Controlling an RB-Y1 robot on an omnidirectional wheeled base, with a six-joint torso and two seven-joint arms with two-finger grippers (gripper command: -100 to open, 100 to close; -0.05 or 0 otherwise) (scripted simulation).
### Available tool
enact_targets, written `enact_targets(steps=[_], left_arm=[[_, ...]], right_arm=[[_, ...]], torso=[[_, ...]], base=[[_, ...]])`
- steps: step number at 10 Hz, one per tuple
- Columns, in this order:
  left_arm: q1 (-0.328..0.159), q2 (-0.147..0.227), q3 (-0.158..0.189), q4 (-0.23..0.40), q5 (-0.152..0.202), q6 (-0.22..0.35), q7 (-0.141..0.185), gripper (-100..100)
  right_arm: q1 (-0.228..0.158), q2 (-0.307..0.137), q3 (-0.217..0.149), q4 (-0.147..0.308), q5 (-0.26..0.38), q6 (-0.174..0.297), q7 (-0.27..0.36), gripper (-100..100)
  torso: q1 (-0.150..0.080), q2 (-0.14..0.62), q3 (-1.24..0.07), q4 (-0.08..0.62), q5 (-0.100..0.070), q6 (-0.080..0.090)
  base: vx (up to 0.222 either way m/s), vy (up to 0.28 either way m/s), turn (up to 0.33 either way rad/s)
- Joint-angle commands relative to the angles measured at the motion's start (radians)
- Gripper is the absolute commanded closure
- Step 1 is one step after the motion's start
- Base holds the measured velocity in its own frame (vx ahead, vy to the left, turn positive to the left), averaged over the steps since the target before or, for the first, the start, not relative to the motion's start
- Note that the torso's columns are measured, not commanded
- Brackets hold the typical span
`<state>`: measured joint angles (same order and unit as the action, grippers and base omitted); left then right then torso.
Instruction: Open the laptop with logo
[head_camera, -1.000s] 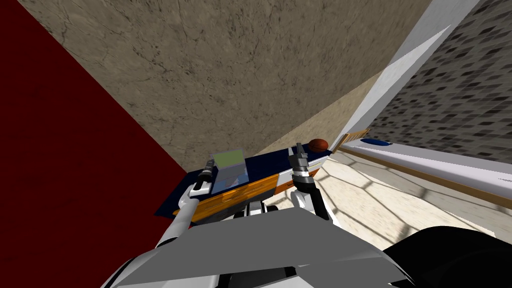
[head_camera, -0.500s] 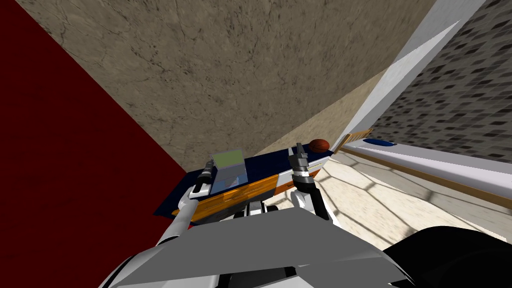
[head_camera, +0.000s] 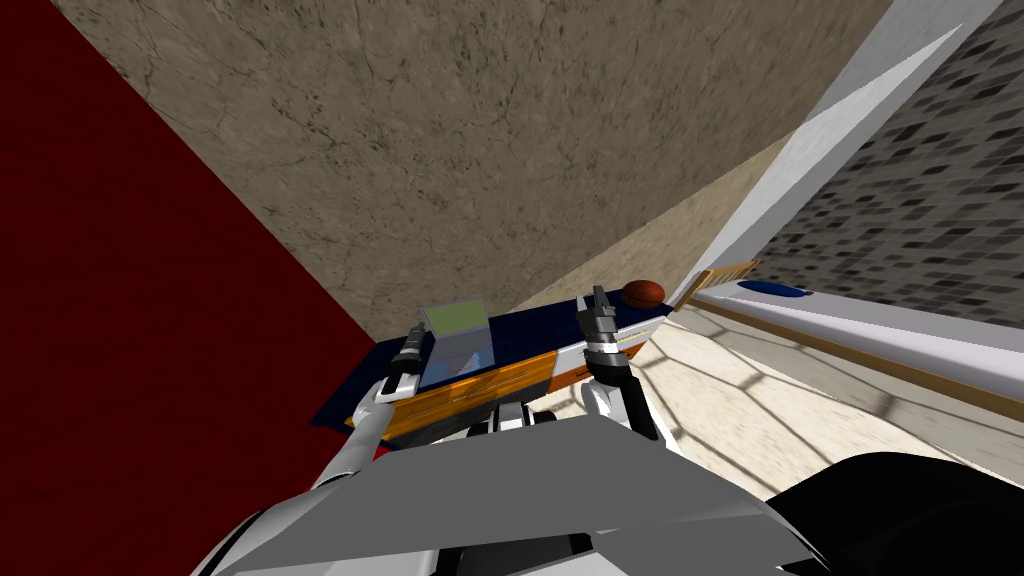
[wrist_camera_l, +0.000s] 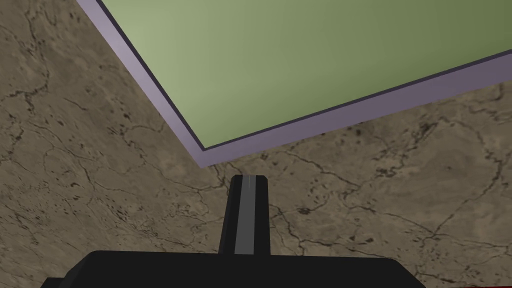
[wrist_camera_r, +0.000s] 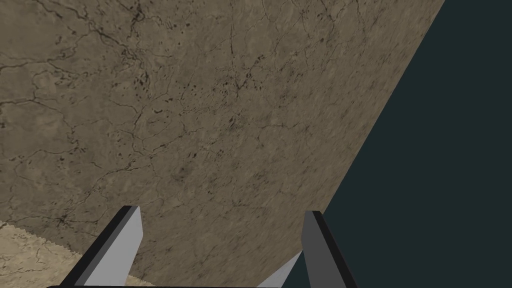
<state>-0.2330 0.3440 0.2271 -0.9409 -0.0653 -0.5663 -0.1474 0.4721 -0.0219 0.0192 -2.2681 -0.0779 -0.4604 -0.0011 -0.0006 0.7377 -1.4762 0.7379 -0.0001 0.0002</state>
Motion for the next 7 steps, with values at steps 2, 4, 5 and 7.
enact_targets(steps=[2, 4, 5, 7], left_arm=[[-0.007, 0.011, 0.001, 0.064, 0.022, -0.1, -0.011, 100], [-0.007, 0.011, 0.001, 0.084, 0.022, -0.157, -0.011, 100], [-0.007, 0.011, 0.001, 0.084, 0.022, -0.167, -0.011, 100], [-0.013, 0.021, 0.001, 0.151, 0.041, -0.229, -0.02, 100]], right_arm=[[0.0, 0.0, 0.0, 0.0, 0.0, 0.0, 0.0, 0], [0.0, 0.0, 0.0, 0.0, 0.0, 0.0, 0.0, 0], [0.0, 0.0, 0.0, 0.0, 0.0, 0.0, 0.0, 0], [0.0, 0.0, 0.0, 0.0, 0.0, 0.0, 0.0, 0]], torso=[[0.002, 0.001, 0.0, 0.0, 0.0, 0.0], [-0.001, 0.0, 0.0, 0.0, 0.0, 0.0], [0.001, 0.001, 0.0, 0.0, 0.0, 0.0], [0.0, 0.0, 0.0, 0.0, 0.0, -0.001]], base=[[0.009, -0.02, 0.03], [0.009, -0.036, 0.032], [-0.001, -0.003, -0.011], [0.01, -0.034, 0.068]])
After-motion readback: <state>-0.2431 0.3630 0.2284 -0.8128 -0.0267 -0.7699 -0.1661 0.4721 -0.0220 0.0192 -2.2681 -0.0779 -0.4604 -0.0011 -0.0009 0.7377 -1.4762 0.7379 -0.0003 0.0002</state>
